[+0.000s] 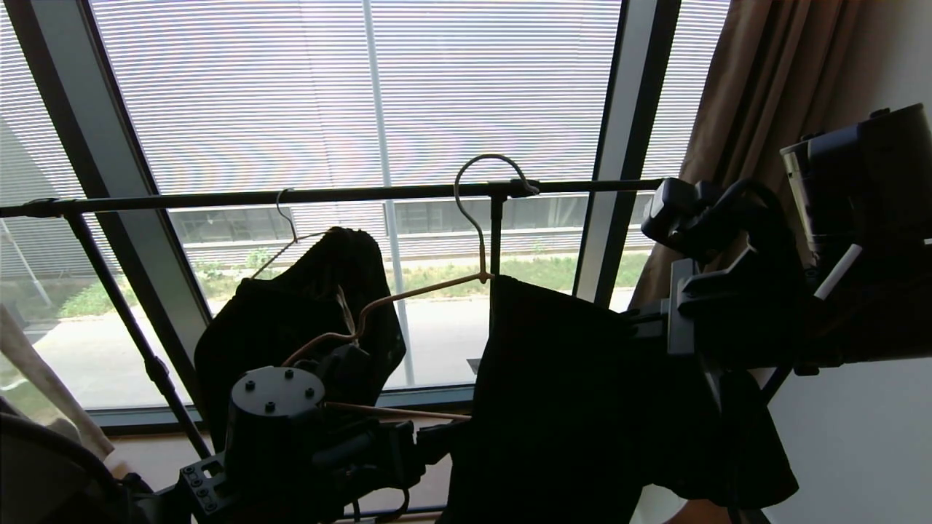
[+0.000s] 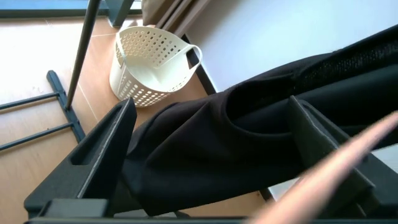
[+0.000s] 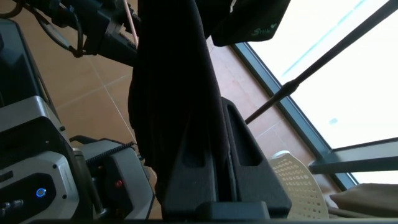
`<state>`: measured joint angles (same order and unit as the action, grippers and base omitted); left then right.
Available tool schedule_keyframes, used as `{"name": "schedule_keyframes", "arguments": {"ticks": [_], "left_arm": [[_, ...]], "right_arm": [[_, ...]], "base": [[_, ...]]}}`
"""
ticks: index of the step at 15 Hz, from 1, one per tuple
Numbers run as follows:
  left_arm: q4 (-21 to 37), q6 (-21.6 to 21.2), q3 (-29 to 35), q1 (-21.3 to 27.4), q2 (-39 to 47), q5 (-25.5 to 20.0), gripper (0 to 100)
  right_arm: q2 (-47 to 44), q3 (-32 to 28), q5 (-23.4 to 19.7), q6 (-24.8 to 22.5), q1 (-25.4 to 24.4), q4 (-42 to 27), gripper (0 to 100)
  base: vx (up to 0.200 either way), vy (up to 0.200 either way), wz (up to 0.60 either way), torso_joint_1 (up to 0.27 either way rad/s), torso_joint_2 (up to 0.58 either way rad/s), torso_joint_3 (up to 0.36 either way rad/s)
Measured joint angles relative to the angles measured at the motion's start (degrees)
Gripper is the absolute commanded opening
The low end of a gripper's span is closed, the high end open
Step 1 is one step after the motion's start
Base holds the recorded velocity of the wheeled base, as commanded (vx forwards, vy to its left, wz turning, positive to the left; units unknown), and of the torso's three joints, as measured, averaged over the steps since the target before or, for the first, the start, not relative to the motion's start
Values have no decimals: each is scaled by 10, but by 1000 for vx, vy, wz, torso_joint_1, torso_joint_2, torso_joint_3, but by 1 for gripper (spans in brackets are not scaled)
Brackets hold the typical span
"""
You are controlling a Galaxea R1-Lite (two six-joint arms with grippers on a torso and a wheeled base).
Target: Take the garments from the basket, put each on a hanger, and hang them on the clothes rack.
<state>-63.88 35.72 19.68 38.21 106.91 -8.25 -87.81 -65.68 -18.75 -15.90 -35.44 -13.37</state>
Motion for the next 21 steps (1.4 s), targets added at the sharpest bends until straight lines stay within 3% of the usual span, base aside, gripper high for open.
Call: {"name": "schedule_keyframes", "arguments": {"ticks": [5,13,14,21], "left_arm": [[0,-1,11,7,11,2,100],[-1,-53,11,15,34,45,100],[-1,-54,12,16,37,53,0],[-2,-54,7,17,23,56,0]], "right_arm": [[3,5,-21,0,-2,0,0],[3,3,-24,0,-2,10,0],[3,5,-24,1,-2,15,0],[4,11,-25,17,3,16,0]], "base": [[0,0,0,0,0,0],[0,0,0,0,0,0],[0,0,0,0,0,0],[0,0,0,0,0,0]]}}
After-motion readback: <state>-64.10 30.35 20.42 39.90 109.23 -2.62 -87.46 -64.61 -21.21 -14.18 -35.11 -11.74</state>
